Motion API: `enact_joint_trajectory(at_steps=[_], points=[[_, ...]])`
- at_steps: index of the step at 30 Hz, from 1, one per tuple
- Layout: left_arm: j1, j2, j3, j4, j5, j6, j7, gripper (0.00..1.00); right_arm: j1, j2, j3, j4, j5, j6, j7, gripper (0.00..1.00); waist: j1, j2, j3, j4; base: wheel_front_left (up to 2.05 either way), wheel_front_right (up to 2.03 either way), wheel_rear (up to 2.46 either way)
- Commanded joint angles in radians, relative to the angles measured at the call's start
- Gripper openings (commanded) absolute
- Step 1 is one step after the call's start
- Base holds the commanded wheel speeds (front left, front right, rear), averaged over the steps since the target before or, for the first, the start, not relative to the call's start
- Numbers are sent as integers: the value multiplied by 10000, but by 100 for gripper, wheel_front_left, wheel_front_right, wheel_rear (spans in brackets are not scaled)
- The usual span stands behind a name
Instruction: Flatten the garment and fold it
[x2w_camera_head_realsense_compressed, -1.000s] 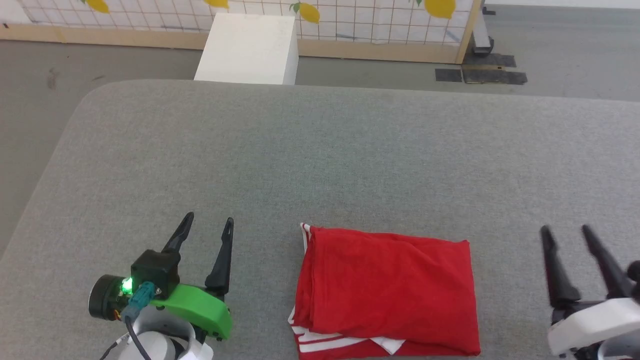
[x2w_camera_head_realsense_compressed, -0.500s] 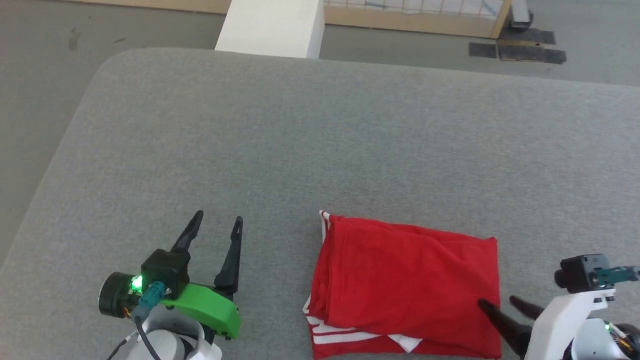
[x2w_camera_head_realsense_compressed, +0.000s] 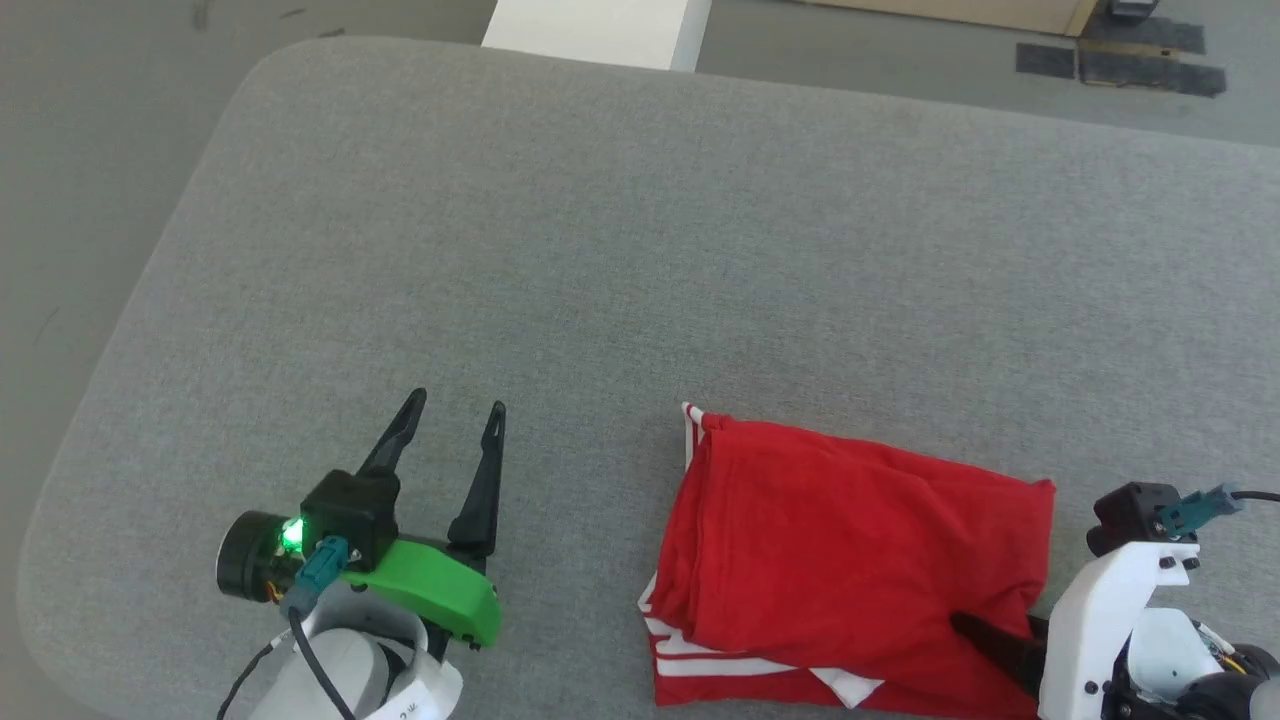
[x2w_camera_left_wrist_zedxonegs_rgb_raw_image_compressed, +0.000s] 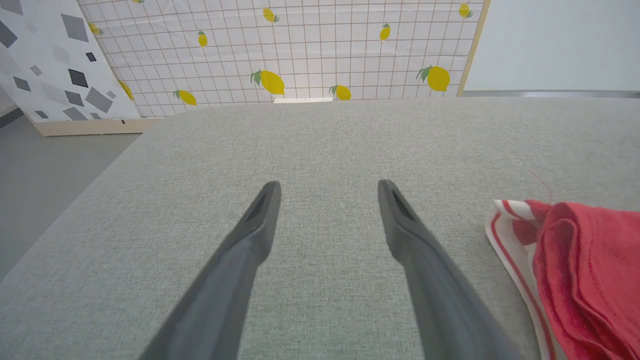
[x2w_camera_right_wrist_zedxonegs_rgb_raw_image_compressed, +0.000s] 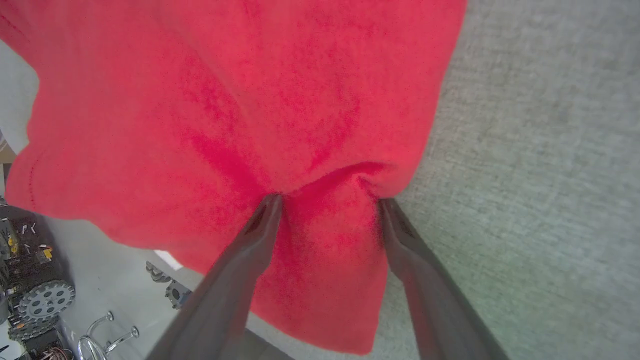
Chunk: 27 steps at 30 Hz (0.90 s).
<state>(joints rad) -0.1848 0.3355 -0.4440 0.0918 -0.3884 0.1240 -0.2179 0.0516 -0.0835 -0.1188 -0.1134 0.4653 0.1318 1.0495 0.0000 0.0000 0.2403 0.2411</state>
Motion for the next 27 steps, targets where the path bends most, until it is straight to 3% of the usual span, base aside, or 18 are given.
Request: enact_joint_trajectory(at_steps=[1, 2, 3, 4, 10, 14, 18, 27], points=[[-163, -95, -23, 64, 134, 26, -78, 100, -89, 187, 228, 339, -59, -11, 91, 100, 0, 0, 108, 106, 0, 0, 0], [-170, -106, -31, 83, 135, 28, -90, 100, -86, 205, 298, 381, -69, -11, 101, 89, 0, 0, 119, 121, 0, 0, 0], [-180, -118, -43, 113, 136, 27, -104, 100, -71, 224, 396, 426, -72, -11, 112, 31, 0, 0, 126, 137, 0, 0, 0], [-190, -127, -52, 137, 136, 26, -114, 100, -59, 235, 462, 445, -70, -11, 88, 0, 0, 0, 122, 145, 0, 0, 0], [-161, -110, -77, 318, 95, 34, -138, 100, -69, 101, 796, 434, -208, -11, -288, 0, 0, 0, -127, 59, 0, 0, 0], [-113, -52, -90, 327, 40, 20, -89, 100, -403, -593, 1193, 193, -373, -11, -699, 0, 0, 0, -370, -197, 0, 0, 0], [-42, -5, -86, 223, -46, 33, 1, 100, -1090, -1959, 2128, -130, -603, -11, -1017, 0, 0, 0, -456, -705, 0, 0, 0], [-25, 9, -234, -403, -148, 32, 318, 100, -4184, -6088, 5234, -321, -632, -11, -1978, 0, 0, 0, 281, -2652, 0, 0, 0]])
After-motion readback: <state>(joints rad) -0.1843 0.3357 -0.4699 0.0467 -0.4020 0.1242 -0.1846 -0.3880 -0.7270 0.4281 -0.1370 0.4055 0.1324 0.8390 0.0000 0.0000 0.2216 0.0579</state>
